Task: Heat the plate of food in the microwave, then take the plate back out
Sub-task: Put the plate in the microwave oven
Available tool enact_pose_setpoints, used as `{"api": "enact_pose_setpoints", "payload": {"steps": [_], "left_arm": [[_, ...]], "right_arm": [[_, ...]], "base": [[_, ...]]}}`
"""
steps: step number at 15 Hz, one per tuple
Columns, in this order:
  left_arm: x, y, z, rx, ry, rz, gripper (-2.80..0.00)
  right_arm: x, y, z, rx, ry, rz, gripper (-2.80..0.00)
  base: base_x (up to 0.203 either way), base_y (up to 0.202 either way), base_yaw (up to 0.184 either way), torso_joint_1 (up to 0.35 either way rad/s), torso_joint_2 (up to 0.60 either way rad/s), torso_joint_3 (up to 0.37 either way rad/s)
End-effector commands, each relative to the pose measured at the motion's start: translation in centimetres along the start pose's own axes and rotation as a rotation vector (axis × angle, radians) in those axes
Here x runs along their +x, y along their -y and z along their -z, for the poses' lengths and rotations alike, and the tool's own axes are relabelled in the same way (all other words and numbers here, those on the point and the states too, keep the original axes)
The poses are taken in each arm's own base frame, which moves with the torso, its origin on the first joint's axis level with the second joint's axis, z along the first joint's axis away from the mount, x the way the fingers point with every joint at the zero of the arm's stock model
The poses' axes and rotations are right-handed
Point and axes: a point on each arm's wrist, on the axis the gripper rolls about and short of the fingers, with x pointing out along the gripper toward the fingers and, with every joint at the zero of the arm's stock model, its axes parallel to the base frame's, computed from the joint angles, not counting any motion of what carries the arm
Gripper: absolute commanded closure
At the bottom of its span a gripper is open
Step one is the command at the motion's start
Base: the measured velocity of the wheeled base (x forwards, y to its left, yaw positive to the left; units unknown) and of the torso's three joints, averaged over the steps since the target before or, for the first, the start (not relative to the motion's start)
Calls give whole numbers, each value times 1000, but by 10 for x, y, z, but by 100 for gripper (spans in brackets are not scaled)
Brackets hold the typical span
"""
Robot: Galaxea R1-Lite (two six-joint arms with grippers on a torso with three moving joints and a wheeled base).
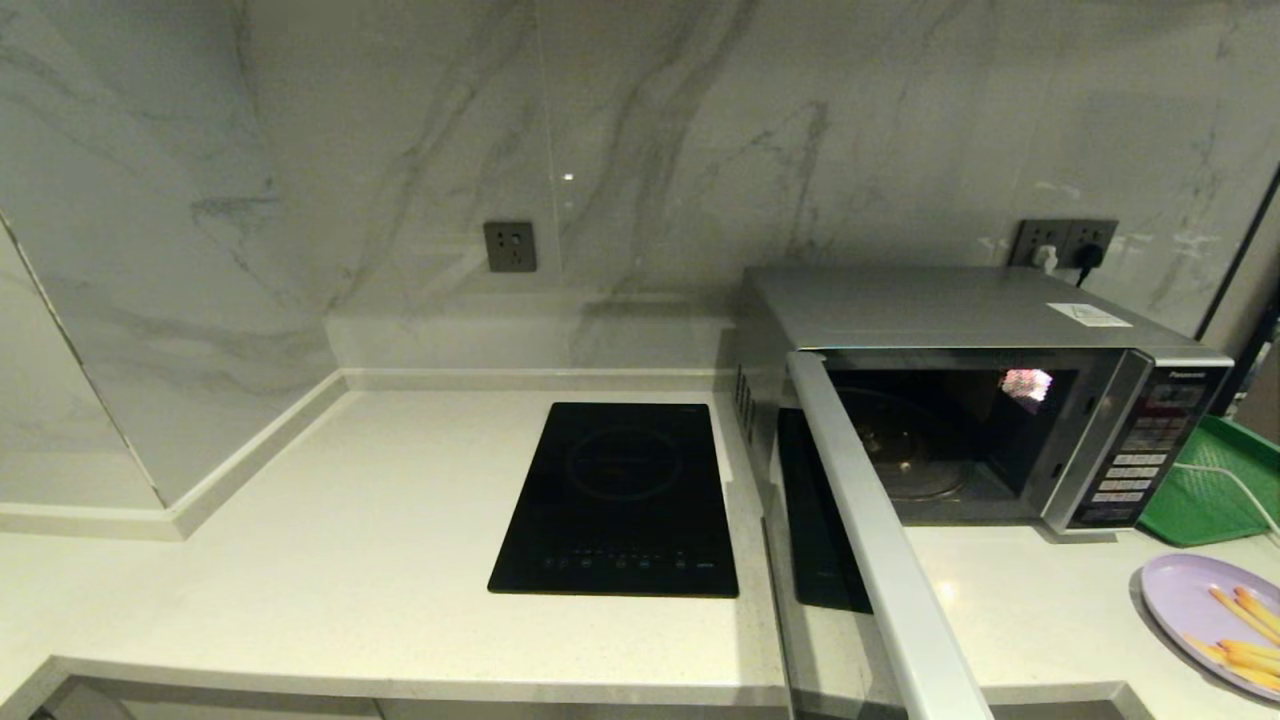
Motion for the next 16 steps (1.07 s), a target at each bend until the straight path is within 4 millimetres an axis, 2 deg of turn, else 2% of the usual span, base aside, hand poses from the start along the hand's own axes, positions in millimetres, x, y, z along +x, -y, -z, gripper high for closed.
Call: {"api": "enact_pose_setpoints", "payload": {"steps": [1,11,16], "left_arm": [[0,0,0,0,1,-1,0],[0,0,0,-1,1,0,0],[0,0,0,0,1,0,0]], "right_arm": [[14,4,3,5,-31,13,-280],[13,0,1,-32,-29,-36,-280],[24,0,2,-45,-9,-49,-280]], "base": [[0,0,0,0,0,0],[0,0,0,0,0,0],[0,0,0,0,0,0]]}}
